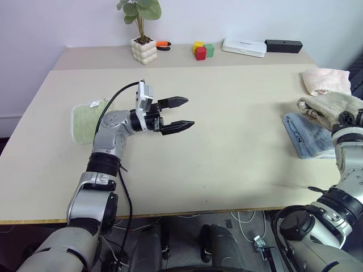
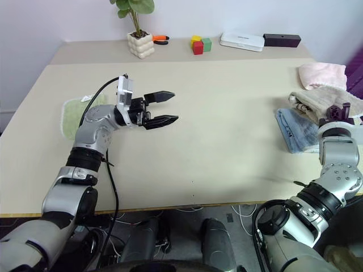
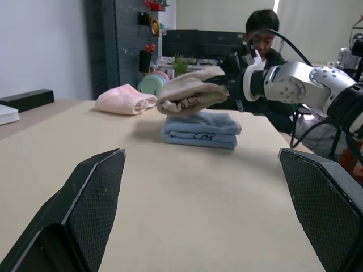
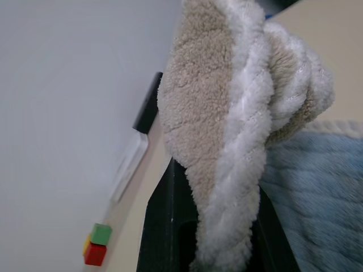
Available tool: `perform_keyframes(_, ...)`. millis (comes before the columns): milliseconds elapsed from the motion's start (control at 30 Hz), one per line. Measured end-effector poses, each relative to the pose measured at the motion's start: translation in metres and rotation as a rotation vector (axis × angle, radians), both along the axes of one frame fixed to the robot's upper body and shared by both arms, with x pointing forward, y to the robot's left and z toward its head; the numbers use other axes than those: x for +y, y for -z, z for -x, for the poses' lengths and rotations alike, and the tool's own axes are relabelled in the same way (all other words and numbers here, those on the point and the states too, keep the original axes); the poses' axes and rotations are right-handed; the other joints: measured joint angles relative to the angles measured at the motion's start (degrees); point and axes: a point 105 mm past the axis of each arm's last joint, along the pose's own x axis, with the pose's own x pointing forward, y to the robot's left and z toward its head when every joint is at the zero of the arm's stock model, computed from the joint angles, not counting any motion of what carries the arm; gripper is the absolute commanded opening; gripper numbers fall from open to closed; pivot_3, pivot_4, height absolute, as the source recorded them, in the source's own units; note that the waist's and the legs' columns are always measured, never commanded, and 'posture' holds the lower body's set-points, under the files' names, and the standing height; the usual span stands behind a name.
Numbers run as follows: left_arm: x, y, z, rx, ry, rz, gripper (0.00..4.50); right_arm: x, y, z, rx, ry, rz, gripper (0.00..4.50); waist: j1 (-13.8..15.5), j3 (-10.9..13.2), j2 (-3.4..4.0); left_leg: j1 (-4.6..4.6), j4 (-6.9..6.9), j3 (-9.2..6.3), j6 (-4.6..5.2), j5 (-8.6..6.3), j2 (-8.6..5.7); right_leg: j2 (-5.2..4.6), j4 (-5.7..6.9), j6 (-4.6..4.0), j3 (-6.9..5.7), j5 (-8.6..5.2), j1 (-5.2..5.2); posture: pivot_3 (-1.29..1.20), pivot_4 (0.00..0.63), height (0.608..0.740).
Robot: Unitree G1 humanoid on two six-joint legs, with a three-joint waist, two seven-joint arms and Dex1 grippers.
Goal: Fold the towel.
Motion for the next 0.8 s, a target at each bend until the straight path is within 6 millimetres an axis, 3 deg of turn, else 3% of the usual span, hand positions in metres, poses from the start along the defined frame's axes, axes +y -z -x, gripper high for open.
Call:
perform_keyframes(167,-0.001,-0.002,0.0,-0.006,-0.006,0.004,4.5,0.005,0.001,-0.003,0.011,-0.017,-0.01,0.03,0.04,-0.01,0.02,0.0,0.0,-0.01,0.0,0.0,0.0,0.0,0.0,0.0,0.0,0.0,0.0,0.0,0.15,0.74)
perform_keyframes(500,-0.009,-0.001,0.001,0.001,0.008,0.024,4.5,0.006,0.023,0.01,0.101,0.007,-0.02,0.03,0.05,-0.03,0.04,0.0,0.0,-0.01,0.0,0.0,0.0,0.0,-0.01,0.0,-0.01,0.0,0.01,0.0,0.15,0.74)
perform_keyframes(667,-0.009,-0.001,0.001,0.001,0.007,0.024,4.5,0.019,0.052,0.012,0.254,-0.05,0.018,0.03,0.0,-0.03,0.05,0.01,0.0,-0.02,0.05,-0.03,0.0,0.0,-0.01,0.0,0.0,0.0,0.01,0.0,0.15,0.74)
perform_keyframes(800,-0.01,-0.001,0.001,0.003,0.011,0.028,4.5,0.025,0.052,0.011,0.291,-0.066,0.073,0.03,-0.01,-0.04,0.06,0.01,0.01,-0.02,0.24,-0.14,0.0,0.0,0.0,0.0,0.0,0.0,0.01,0.0,0.15,0.74)
